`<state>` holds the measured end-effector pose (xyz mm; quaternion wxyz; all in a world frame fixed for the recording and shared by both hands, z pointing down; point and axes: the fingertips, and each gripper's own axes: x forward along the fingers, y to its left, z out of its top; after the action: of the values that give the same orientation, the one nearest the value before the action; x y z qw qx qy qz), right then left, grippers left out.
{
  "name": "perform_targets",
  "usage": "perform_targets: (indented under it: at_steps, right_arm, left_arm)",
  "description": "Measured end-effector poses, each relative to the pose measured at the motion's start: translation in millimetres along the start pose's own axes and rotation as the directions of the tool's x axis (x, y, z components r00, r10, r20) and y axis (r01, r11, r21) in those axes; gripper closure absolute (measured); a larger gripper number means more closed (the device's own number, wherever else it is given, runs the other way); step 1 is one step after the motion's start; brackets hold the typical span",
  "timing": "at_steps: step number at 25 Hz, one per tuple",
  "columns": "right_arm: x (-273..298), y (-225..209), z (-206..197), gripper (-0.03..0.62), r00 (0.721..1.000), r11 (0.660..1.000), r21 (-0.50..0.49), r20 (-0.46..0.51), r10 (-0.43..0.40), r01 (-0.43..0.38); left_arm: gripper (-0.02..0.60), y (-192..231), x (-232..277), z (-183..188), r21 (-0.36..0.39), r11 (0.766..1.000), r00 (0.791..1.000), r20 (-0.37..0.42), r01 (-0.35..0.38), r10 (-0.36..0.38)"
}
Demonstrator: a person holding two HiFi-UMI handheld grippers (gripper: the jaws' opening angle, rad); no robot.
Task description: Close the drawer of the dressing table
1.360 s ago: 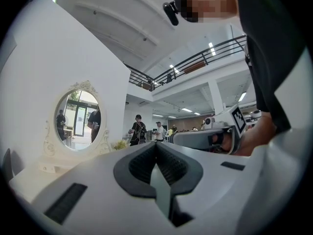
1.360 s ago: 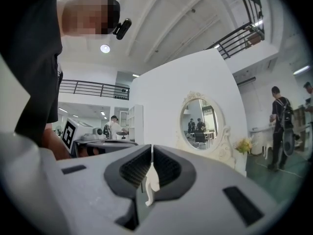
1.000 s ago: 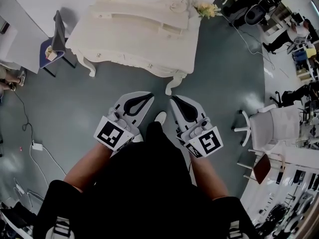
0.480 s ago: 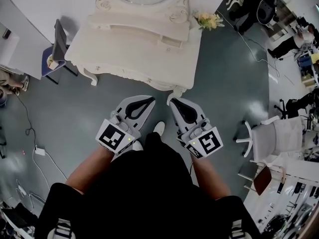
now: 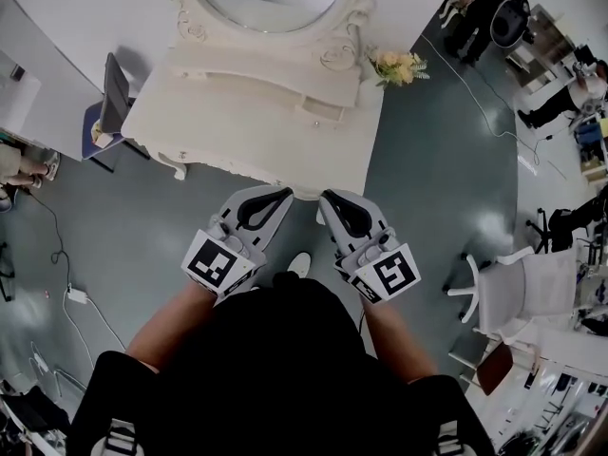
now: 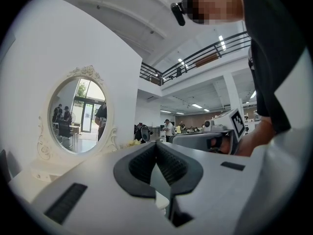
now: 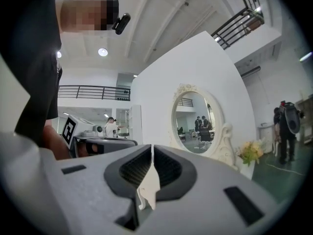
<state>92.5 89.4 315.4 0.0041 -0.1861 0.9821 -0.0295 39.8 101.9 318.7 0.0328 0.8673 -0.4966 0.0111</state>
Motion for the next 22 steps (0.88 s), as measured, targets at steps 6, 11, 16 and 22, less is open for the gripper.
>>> perform_targets:
  at_steps: [6,11,16,22]
  right_arm:
    - [5.4,-32.6,0.9,0.589,1.0,1.0,0.014,0.007,0.021,-0.021]
    - [9.2,-54.6,-3.8,0.589,1.0,0.999,0.025,0.004,0.024,-0.025]
    - [16.0,-80.3,-8.2,0.589,1.0,0.999,0.029,0.0,-0.016,0.016]
    - [35.9,-111.3,-13.7,0.589,0.997,0.996,0.028,-0.021,-0.079,0.08]
  left_arm:
    - [0.586,10.9,31.5,4.1,-0.008,0.999,0.999,-0.011,-0.033,0.033]
    - [0.586,13.0,53.2,0.1,-0.008,1.0,1.0,0.011,-0.019,0.019]
    - [0.586,22.8,74.2,1.8,-0.002,1.0,1.0,0.005,-0.007,0.007]
    - [0.586,49.9,101.0,-2.0,-0.007,0.999,0.999,0.006,0.042,-0.042]
